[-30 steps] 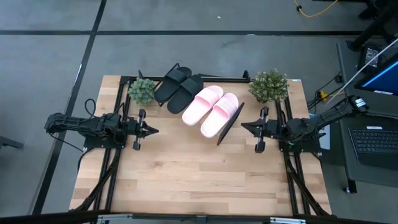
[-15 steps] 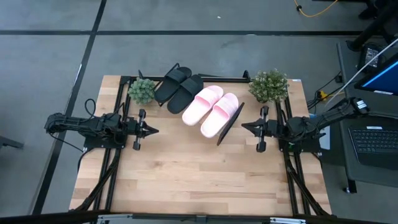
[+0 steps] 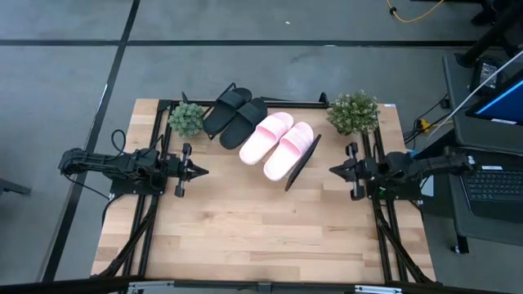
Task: Pick and place slides into the shelf
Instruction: Return to Home Position
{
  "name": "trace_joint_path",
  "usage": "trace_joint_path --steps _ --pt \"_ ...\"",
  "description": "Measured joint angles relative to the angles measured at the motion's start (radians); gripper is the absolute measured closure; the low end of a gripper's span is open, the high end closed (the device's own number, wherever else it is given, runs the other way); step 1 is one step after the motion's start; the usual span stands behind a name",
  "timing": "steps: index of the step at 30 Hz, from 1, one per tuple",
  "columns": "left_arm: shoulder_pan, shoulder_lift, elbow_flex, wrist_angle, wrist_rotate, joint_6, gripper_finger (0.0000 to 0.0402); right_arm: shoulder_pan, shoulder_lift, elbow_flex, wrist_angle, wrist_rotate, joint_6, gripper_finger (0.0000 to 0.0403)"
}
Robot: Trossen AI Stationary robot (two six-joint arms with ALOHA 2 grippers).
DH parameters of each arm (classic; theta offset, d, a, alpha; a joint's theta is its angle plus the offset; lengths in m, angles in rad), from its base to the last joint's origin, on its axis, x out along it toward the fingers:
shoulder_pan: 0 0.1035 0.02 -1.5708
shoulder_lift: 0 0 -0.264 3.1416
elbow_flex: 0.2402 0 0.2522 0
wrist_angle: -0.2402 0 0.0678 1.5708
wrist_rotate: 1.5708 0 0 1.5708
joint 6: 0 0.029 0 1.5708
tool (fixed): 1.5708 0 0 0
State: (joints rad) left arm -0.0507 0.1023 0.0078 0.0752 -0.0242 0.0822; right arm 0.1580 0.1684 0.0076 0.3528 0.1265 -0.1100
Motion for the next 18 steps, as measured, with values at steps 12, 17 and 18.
trace_joint_path --steps 12,17,18 --pt "0.000 0.000 0.000 0.000 0.000 0.000 0.0401 -0.026 -0.152 0.006 -0.081 -0.156 0.026 0.0397" --pt "0.000 0.000 0.000 0.000 0.000 0.000 0.0401 -0.033 -0.168 0.006 -0.164 -0.155 0.019 0.0397" --pt "0.000 0.000 0.000 0.000 0.000 0.000 0.0401 -0.036 -0.168 0.006 -0.173 -0.155 0.019 0.0397"
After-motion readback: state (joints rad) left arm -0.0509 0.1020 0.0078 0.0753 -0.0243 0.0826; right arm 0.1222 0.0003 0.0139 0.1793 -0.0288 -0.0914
